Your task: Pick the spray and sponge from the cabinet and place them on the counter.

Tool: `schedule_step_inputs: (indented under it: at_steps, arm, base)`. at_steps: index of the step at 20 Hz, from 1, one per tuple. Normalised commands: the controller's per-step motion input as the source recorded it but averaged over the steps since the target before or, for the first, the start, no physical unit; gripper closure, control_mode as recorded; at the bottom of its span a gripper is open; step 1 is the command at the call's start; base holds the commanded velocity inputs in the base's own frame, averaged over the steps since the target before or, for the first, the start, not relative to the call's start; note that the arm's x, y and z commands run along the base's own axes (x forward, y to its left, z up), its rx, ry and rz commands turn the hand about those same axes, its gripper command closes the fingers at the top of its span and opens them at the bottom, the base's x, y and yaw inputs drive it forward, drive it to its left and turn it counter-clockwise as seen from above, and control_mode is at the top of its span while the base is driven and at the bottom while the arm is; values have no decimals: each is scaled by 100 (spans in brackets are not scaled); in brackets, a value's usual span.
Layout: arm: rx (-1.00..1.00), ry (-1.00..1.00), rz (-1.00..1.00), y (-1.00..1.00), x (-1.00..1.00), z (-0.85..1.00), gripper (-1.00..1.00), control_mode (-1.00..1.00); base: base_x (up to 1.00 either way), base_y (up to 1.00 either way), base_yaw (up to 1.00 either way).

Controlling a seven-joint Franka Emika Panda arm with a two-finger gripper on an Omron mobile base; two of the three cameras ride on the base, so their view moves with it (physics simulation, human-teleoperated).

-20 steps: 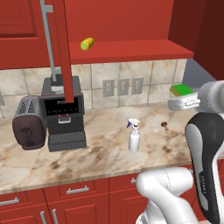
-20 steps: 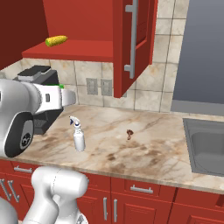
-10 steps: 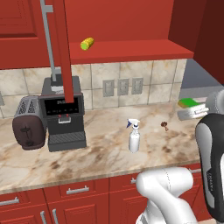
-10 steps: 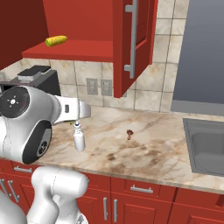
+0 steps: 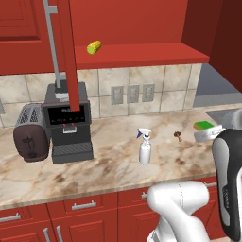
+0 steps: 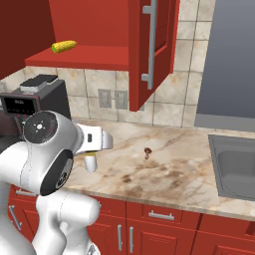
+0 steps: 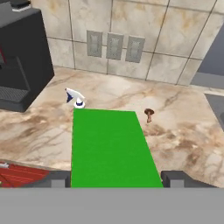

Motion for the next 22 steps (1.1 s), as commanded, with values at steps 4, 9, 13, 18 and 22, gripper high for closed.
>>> schedule_step_inputs:
  at_steps: [4, 9, 13, 18, 22]
  arm:
    - [-2, 0, 0, -1, -5, -24, 100, -100]
    - [0, 0, 0, 0, -3, -31, 100, -100]
    - [-4, 0, 0, 0, 0, -44, 100, -100]
    - [-5, 0, 0, 0, 0, -53, 100, -100]
    - [-4, 0, 0, 0, 2, -47, 100, -100]
  base:
    - [0, 0, 0]
    - [0, 0, 0]
    - [0, 0, 0]
    - [0, 0, 0]
    - [0, 0, 0]
